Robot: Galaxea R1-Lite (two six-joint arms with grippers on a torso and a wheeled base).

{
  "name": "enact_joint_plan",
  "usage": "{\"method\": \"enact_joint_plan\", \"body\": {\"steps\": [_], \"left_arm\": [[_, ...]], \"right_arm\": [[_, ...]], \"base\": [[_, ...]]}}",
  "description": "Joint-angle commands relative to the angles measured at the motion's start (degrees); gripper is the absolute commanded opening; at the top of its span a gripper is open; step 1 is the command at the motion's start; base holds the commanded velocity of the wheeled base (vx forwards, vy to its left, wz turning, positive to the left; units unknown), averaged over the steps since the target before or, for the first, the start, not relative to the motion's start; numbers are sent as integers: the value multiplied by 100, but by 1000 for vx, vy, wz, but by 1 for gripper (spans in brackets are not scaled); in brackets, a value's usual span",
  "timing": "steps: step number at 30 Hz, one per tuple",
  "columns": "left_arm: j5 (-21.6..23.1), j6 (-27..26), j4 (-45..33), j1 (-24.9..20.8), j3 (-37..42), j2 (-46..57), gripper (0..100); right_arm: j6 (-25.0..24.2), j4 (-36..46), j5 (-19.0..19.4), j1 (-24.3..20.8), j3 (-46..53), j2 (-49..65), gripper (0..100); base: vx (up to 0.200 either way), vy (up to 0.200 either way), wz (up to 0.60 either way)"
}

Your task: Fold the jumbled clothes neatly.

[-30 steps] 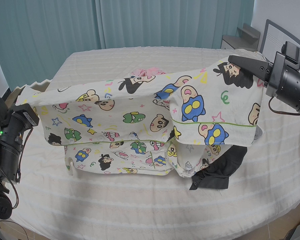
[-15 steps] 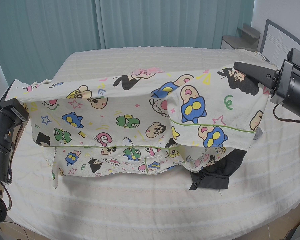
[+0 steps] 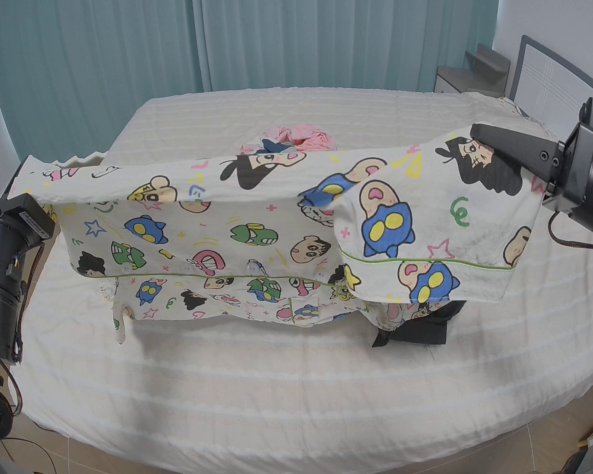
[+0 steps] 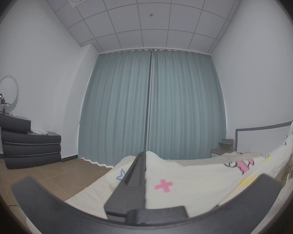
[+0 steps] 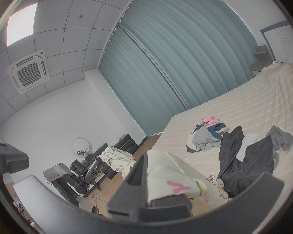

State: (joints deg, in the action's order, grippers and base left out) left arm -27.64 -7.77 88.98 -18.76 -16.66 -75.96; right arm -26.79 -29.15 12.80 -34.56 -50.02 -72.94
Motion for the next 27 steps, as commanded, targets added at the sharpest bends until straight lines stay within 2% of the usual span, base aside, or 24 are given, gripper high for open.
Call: {"method": "enact_joint_plan", "body": {"steps": [1, 12, 27], "left_arm": [[-5, -6, 102, 4, -21, 2, 0], [-146, 21, 102, 4, -21, 2, 0], [-190, 21, 102, 48, -3, -7, 0]], "right_arm": [[-1, -3, 3, -51, 27, 43, 0], [-1, -3, -6, -60, 133, 95, 0], [-1, -3, 3, -60, 133, 78, 0]], "base": [[0, 0, 0], [0, 0, 0], [0, 200, 0]]}}
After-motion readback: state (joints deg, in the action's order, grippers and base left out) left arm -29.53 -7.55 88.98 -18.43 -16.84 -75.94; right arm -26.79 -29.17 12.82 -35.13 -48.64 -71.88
